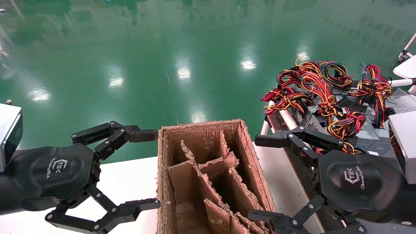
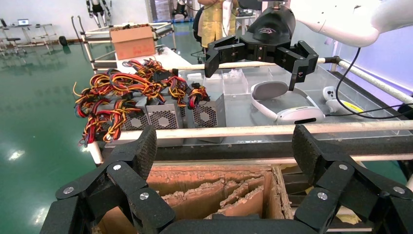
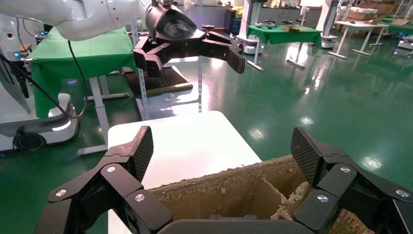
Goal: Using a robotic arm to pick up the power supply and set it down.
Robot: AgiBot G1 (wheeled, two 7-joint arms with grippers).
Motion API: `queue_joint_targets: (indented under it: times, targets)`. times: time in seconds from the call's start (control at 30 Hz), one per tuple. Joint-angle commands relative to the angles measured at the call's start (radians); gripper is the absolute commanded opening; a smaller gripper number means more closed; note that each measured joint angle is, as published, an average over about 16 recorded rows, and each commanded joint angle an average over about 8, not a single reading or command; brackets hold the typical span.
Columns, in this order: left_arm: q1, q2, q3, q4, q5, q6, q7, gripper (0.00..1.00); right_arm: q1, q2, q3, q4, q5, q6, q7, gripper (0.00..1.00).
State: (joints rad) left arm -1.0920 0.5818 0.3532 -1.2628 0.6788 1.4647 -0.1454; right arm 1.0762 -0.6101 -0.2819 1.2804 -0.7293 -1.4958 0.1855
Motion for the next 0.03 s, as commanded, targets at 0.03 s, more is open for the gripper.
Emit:
queue_joint_targets:
  times: [0.03]
  targets:
    - [0.0,0.0,0.0,0.0,0.0,0.0,0.0,1.0,0.0,0.0,0.0,0.0,0.0,0.0,0.0,1.0]
